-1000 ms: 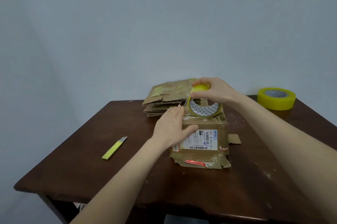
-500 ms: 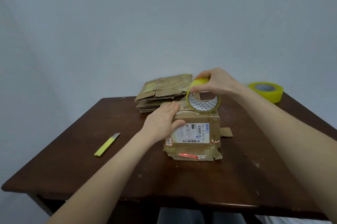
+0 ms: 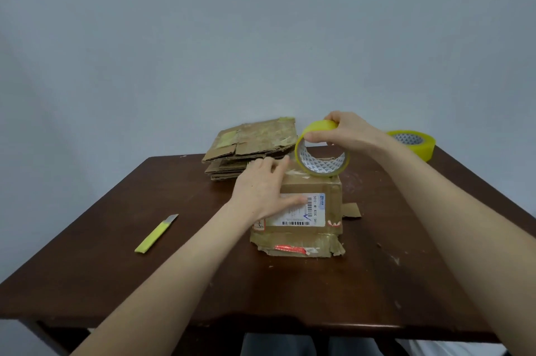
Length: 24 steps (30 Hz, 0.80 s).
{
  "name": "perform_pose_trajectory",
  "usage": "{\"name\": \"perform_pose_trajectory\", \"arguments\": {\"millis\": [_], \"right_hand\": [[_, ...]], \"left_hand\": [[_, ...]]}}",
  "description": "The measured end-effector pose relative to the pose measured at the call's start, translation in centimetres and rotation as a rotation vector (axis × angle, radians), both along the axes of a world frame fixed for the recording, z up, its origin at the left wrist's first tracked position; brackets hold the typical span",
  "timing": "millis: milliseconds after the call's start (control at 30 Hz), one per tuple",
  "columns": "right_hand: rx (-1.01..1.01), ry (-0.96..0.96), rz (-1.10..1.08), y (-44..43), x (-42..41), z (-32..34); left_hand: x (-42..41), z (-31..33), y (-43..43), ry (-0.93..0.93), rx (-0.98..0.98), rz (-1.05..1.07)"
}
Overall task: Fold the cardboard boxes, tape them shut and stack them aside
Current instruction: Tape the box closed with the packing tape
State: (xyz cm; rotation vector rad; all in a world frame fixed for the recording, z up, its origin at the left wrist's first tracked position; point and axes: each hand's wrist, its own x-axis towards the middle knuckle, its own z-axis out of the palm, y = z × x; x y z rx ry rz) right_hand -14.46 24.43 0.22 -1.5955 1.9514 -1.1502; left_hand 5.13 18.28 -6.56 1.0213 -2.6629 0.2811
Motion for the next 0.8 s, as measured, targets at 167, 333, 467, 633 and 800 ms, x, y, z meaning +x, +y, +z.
{"name": "perform_pose_trajectory", "arguments": {"millis": [167, 333, 467, 633, 800], "right_hand": [[-0.119, -0.251, -0.068, 0.1, 0.2, -1.7], [-0.144, -0.307, -0.003, -2.1, 3.0, -2.0], [-0.128, -0.296, 0.084, -3.4, 4.0, -1.7], [-0.091, -0.092, 0.048, -2.7, 2.5, -0.7], [-0.046, 0.079, 0.058, -1.6, 1.0, 1.1]], "left_hand": [[-1.3, -0.8, -0.1, 0.039, 0.007, -0.072], [1.5, -0.6, -2.2, 0.005, 0.052, -0.039], [3.4, -0.5, -3.5, 0.036, 0.112, -0.018], [3.0, -0.6, -3.6, -0.044, 0.103, -0.058], [3.2, -0.8, -3.9, -0.084, 0.135, -0.028]]}}
